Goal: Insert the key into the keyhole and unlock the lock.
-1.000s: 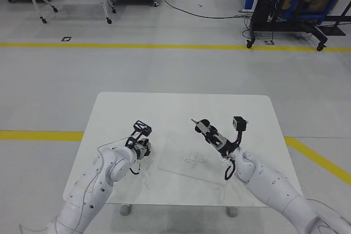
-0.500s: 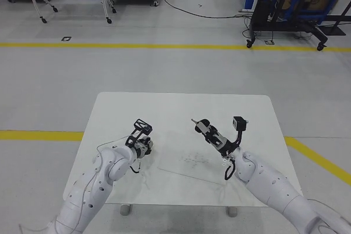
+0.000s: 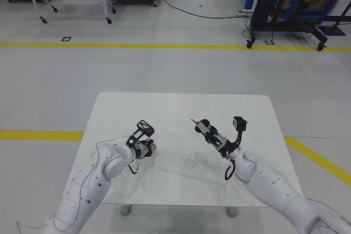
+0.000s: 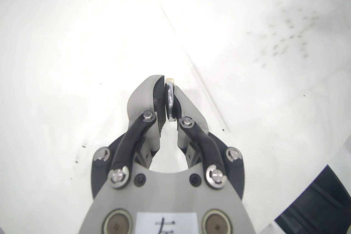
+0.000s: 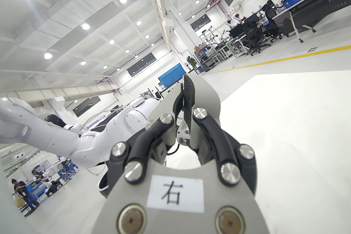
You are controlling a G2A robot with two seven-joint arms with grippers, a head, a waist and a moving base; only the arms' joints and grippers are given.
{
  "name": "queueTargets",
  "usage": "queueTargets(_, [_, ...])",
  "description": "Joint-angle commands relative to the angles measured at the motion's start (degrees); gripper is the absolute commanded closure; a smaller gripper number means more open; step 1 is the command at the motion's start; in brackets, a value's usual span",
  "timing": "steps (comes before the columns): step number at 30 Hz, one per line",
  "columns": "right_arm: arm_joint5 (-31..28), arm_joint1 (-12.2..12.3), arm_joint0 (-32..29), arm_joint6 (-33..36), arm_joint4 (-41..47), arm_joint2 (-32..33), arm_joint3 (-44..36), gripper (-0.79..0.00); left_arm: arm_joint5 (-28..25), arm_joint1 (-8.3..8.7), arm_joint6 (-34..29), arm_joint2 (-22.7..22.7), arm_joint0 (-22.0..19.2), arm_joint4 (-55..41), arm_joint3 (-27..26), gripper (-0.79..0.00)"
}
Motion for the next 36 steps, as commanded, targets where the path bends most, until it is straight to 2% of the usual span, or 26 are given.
queueTargets(1, [0.0, 0.0, 0.0, 0.0, 0.0, 0.0, 0.0, 0.000, 1.1, -0.11, -0.2, 0.1, -0.3, -0.1, 0.6, 0.000])
queueTargets(8, [0.0, 0.0, 0.0, 0.0, 0.0, 0.0, 0.0, 0.000, 3.9, -0.49, -0.8, 1.0, -1.3, 0.7, 1.6, 0.000])
queueTargets(13, [0.0, 0.0, 0.0, 0.0, 0.0, 0.0, 0.0, 0.000, 0.4, -0.45, 1.8, -0.4, -0.8, -4.6, 1.3, 0.000])
queueTargets(16, [0.0, 0.0, 0.0, 0.0, 0.0, 0.0, 0.0, 0.000, -5.5, -0.19, 3.5, -3.6, 0.0, -15.4, 1.9, 0.000])
queueTargets(20, [0.0, 0.0, 0.0, 0.0, 0.0, 0.0, 0.0, 0.000, -16.5, 0.56, 4.1, -8.8, 1.2, -32.4, 4.1, 0.000])
queueTargets(24, [0.0, 0.0, 0.0, 0.0, 0.0, 0.0, 0.0, 0.000, -25.6, 1.15, 0.9, -11.0, 1.7, -49.2, 7.3, 0.000])
queueTargets(31, [2.7, -1.5, 0.5, 4.6, 3.8, -0.7, -2.2, 0.000, -30.1, 1.69, -5.7, -10.8, 0.6, -68.2, 11.7, 0.000])
queueTargets(36, [7.9, -4.2, 3.6, 9.8, 6.6, -3.4, -0.5, 0.000, -29.6, 1.89, -7.5, -10.7, -0.2, -69.9, 12.9, 0.000])
